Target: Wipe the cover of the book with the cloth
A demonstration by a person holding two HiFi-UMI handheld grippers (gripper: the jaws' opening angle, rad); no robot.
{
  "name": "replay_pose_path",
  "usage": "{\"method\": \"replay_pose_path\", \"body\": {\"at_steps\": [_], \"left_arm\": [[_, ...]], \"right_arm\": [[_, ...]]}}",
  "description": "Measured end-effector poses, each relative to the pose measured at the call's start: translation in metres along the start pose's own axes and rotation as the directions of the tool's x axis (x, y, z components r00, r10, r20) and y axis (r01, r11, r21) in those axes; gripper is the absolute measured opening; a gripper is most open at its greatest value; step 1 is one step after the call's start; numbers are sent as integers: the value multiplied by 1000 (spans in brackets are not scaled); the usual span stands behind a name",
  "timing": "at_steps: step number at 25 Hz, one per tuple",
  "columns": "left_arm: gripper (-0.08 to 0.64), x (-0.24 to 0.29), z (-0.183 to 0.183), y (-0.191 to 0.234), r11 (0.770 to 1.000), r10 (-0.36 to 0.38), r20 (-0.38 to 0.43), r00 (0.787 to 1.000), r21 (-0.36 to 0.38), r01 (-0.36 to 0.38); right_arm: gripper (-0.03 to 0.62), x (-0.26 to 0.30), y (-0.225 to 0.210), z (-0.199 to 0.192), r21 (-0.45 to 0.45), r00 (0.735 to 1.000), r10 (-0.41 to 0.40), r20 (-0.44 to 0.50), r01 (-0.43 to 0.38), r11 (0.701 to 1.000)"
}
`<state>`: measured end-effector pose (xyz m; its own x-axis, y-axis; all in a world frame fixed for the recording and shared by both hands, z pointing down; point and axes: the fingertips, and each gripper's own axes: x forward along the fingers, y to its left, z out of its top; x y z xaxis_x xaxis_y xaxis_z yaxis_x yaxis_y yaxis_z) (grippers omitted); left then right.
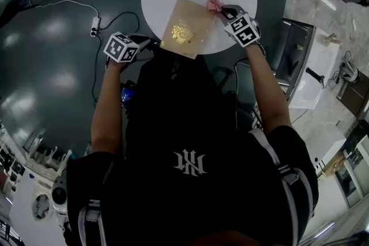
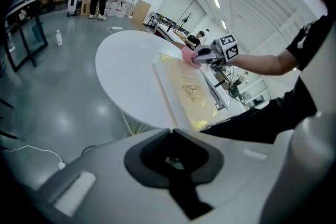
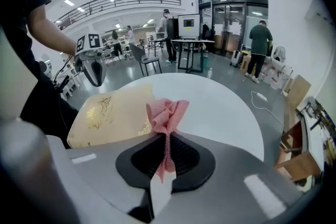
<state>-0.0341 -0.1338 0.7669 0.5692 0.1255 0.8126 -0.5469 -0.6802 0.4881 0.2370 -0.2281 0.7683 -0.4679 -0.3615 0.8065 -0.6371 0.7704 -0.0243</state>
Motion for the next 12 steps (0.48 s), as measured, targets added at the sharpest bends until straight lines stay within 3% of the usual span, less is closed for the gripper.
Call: {"method": "replay_pose_path", "body": {"at_steps": [7,10,12], "left_arm": [[21,-20,48,-24,984,-32,29,999,177,26],[21,-41,112,-35,948,-80,96,992,314,46],[21,-63,146,-67,927,-142,155,978,368,76]], "right_arm": [[23,-55,7,34,186,980,-151,130,125,975],[23,-111,1,76,254,937,-249,244,186,949],[23,-153,14,103,309,901,-293,320,193,931]]}}
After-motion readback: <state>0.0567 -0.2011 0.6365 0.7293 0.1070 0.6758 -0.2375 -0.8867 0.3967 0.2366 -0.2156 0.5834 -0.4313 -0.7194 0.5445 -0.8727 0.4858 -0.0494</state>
